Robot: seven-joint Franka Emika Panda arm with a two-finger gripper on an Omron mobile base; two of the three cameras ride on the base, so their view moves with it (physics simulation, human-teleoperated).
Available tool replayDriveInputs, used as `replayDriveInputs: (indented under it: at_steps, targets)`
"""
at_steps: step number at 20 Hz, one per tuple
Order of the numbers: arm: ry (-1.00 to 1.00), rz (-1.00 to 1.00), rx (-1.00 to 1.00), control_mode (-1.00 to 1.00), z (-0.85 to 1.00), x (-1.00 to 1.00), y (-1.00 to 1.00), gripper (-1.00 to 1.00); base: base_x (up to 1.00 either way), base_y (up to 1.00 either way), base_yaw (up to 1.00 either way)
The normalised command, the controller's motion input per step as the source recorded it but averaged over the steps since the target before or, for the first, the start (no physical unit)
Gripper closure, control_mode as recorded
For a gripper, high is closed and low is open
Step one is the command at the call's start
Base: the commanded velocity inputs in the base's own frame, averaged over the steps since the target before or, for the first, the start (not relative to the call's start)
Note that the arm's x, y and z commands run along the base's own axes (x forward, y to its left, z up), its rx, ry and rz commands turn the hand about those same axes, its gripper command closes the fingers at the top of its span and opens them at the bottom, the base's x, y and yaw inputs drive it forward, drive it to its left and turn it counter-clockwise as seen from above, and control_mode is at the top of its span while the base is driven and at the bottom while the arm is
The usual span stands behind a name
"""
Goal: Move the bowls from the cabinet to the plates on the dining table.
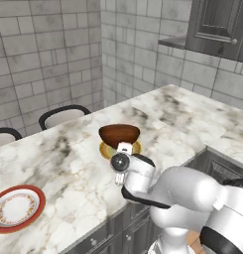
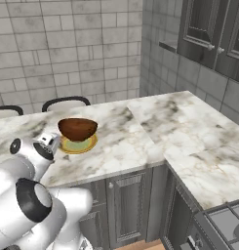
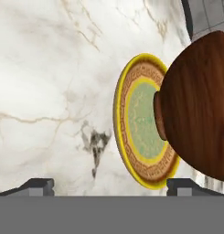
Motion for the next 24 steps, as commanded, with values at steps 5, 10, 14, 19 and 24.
replayDriveInputs:
  at_steps: [5,10,14,19,24]
  targets:
    - [-0.02,0.0,0.0,-1.0,0.68,-0.27,0.0,-1.0,0.0,0.0,0.0]
    - [-0.02,0.0,0.0,-1.0,0.77,-0.39,0.0,-1.0,0.0,0.0,0.0]
    - [-0.01,0.0,0.01,-1.0,0.85,-0.55,0.0,-1.0,0.0,0.0,0.0]
    - [-0.01,-0.02,0.05,-1.0,0.85,-0.72,0.0,-1.0,0.0,0.0,0.0]
    - [0.0,-0.2,0.18,-1.0,0.73,-0.83,-0.06,-1.0,0.0,0.0,0.0]
